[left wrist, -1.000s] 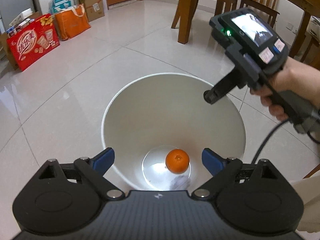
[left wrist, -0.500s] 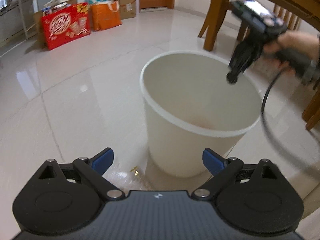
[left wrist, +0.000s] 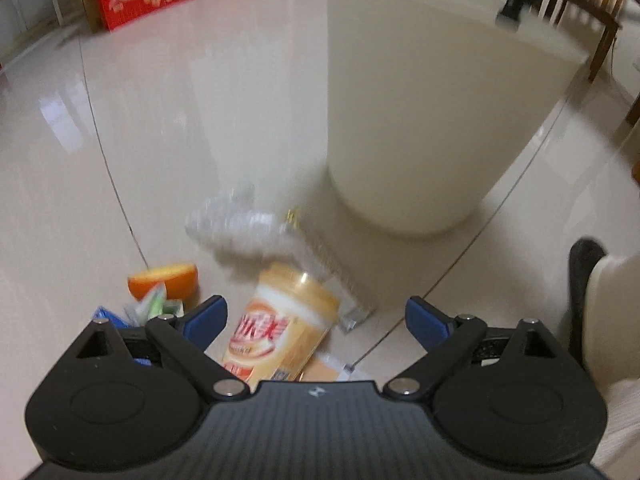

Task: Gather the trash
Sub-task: 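Move the left gripper to the milk-tea cup and grasp it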

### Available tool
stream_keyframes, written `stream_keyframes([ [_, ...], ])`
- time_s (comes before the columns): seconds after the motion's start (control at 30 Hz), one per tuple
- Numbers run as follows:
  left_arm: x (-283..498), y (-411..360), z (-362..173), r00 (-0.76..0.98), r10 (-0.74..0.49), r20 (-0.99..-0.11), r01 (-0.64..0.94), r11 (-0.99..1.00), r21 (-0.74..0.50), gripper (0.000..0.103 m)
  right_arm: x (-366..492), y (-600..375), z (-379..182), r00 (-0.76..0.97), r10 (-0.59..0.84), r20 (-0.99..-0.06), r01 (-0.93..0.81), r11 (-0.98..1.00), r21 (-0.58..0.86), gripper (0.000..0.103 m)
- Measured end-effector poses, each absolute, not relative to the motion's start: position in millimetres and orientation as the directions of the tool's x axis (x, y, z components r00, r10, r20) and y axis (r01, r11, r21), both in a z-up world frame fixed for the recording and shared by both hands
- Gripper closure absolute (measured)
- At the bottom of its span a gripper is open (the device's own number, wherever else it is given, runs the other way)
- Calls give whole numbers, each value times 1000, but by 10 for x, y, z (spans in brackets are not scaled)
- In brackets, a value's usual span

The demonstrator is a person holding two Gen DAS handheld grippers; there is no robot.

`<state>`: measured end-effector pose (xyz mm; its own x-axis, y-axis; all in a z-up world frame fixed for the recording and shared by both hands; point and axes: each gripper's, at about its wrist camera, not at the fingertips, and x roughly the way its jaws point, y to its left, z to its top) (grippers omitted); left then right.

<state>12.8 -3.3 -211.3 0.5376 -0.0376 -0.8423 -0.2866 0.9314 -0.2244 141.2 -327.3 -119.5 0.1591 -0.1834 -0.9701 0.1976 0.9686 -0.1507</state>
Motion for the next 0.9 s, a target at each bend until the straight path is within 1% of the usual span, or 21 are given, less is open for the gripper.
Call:
stream_keyframes([
  [0.13, 215, 26, -2385, 509, 5, -861, -266, 952, -152, 8, 1426, -3306, -1193, 153, -180, -972, 194, 970, -149, 88],
  [0.33, 350, 39, -2646, 473, -8, -881, -228, 965, -132, 8, 1411, -3262, -1169, 161, -189, -969, 199, 968, -156, 88],
  [0.53, 378, 9, -2707, 459, -39, -888, -220, 963, -156, 8, 1410, -3256, -1151, 161, -184, -970, 206, 967, -150, 88],
  [0.67, 419, -33, -2701, 455, -35, -890, -193, 972, -137, 8, 1433, -3280, -1160, 160, -181, -970, 218, 965, -144, 88],
  [0.9, 440, -33, -2672, 456, -54, -888, -180, 972, -151, 8, 1457, -3266, -1179, 154, -187, -970, 219, 964, -151, 88],
])
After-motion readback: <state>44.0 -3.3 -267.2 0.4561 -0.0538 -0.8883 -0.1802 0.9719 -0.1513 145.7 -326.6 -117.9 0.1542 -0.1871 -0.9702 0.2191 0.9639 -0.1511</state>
